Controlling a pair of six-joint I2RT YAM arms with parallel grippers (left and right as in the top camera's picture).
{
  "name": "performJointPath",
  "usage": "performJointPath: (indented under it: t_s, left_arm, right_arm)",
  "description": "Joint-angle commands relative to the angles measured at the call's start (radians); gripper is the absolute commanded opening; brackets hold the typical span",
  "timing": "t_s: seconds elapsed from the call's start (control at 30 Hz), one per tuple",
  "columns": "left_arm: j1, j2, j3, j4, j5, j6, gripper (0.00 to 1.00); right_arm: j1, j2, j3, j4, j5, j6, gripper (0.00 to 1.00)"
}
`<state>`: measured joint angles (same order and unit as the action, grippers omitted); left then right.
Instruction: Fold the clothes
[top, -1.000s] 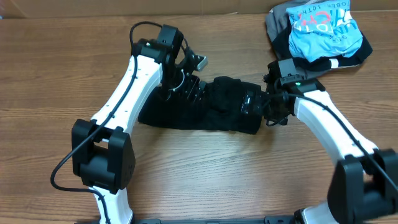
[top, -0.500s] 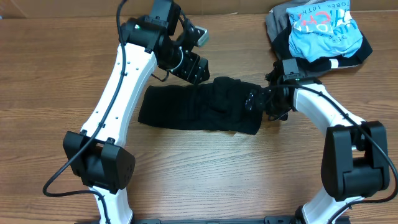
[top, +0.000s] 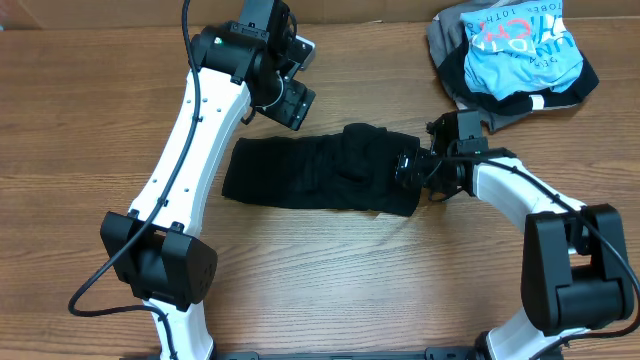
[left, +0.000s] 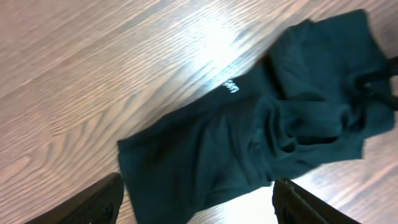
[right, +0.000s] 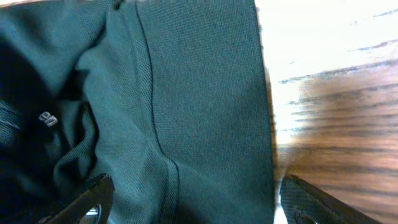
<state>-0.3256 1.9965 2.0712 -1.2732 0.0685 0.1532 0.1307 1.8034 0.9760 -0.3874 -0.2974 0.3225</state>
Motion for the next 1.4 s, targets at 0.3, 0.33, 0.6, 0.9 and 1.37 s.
performJointPath:
  t_s: [0.3, 0.33, 0.6, 0.9, 1.37]
  left_arm:
    - [0.014, -0.001, 0.019, 0.006, -0.054, -0.003, 0.8]
    - [0.016, -0.001, 0.019, 0.006, -0.054, -0.004, 0.81]
    - [0.027, -0.001, 0.018, 0.006, -0.053, -0.004, 0.81]
    - [0.027, -0.001, 0.018, 0.006, -0.062, -0.003, 0.81]
    - [0.101, -0.001, 0.019, 0.036, -0.079, -0.023, 0.82]
  right_arm:
    - [-0.001, 0.073, -0.085, 0.019, 0.001, 0.047, 0.88]
    - [-0.001, 0.073, -0.085, 0.019, 0.008, 0.047, 0.88]
    - [0.009, 0.073, -0.085, 0.02, 0.023, 0.04, 0.84]
    - [0.018, 0.073, -0.086, 0.023, 0.026, 0.042, 0.44]
    - [-0.179, 0.018, 0.143, -0.366, 0.024, -0.008, 0.04]
